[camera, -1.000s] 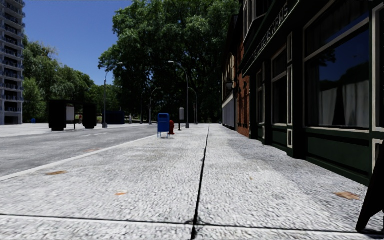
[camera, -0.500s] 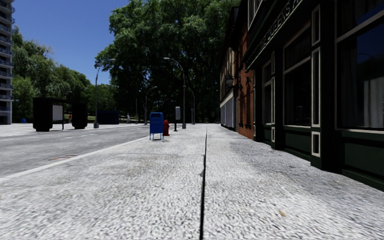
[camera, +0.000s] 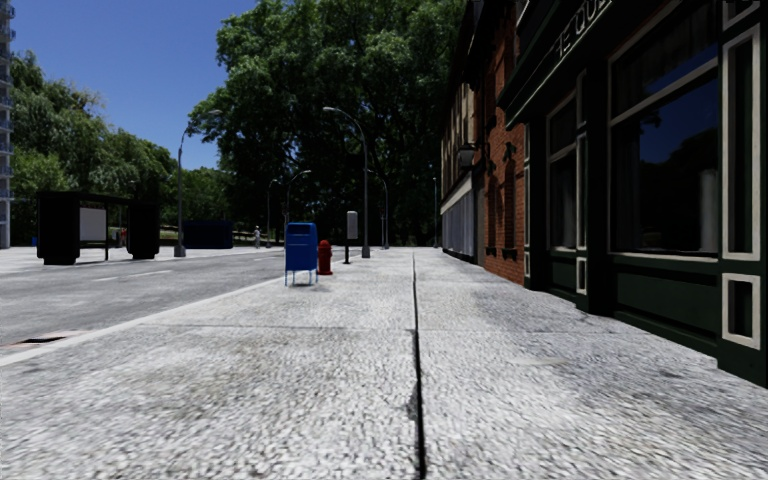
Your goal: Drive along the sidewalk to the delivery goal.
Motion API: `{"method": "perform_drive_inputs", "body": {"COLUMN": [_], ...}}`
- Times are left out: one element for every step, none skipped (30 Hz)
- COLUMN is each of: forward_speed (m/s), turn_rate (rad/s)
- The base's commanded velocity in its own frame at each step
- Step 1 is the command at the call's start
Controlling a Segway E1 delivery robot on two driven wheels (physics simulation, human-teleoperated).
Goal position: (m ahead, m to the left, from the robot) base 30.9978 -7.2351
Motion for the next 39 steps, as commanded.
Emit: {"method": "perform_drive_inputs", "body": {"forward_speed": [1.92,1.92,1.92,1.92,1.92,1.92,1.92,1.92,1.92,1.92,1.92,1.92,1.92,1.92,1.92,1.92,1.92,1.92,1.92,1.92,1.92,1.92,1.92,1.92,1.92,1.92,1.92,1.92,1.92,1.92,1.92,1.92,1.93,1.93,1.93,1.93,1.93,1.94,1.94], "turn_rate": [0.00,0.00,0.00,0.00,0.00,0.00,0.00,0.00,0.00,0.00,0.00,0.00,0.00,0.00,0.00,0.00,0.00,0.00,0.00,0.00,0.00,0.00,0.00,0.00,0.00,0.00,0.00,0.00,0.00,0.00,0.00,0.00,0.00,0.00,0.00,0.00,0.00,0.00,0.00]}}
